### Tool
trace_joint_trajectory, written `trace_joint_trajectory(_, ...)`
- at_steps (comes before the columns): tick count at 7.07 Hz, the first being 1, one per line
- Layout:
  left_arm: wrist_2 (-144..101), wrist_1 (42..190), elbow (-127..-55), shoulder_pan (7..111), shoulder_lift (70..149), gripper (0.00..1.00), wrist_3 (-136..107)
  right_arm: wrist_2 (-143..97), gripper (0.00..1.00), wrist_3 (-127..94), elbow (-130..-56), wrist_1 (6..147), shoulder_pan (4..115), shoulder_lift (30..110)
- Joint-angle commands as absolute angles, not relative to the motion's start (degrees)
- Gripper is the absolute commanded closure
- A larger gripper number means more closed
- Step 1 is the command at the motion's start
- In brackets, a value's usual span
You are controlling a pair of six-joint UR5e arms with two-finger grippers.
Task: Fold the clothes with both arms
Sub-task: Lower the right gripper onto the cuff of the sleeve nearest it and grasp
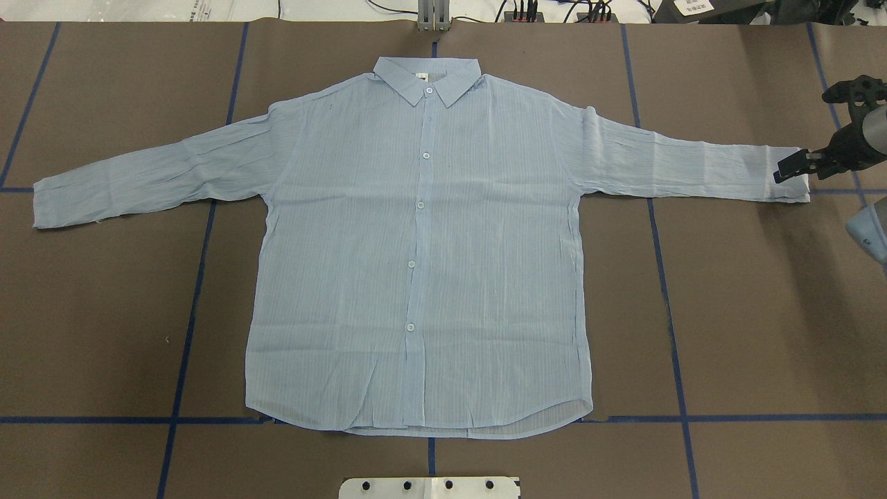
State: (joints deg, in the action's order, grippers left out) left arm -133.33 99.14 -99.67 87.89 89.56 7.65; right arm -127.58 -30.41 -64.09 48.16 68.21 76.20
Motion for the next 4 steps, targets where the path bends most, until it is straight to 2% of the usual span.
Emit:
trace_joint_trajectory(1,-133.3,99.1,-99.7,87.9,89.6,0.00,7.7,-127.6,0.09,-30.4,-63.3,48.2,68.2,76.5)
trace_joint_trajectory(2,-133.3,99.1,-99.7,87.9,89.6,0.00,7.7,-127.5,0.14,-30.4,-62.8,48.2,68.1,76.5)
trace_joint_trajectory(3,-133.3,99.1,-99.7,87.9,89.6,0.00,7.7,-127.5,0.27,-30.4,-62.7,48.2,68.1,76.5)
trace_joint_trajectory(4,-133.3,99.1,-99.7,87.9,89.6,0.00,7.6,-127.6,0.59,-30.4,-62.8,48.3,68.1,76.5)
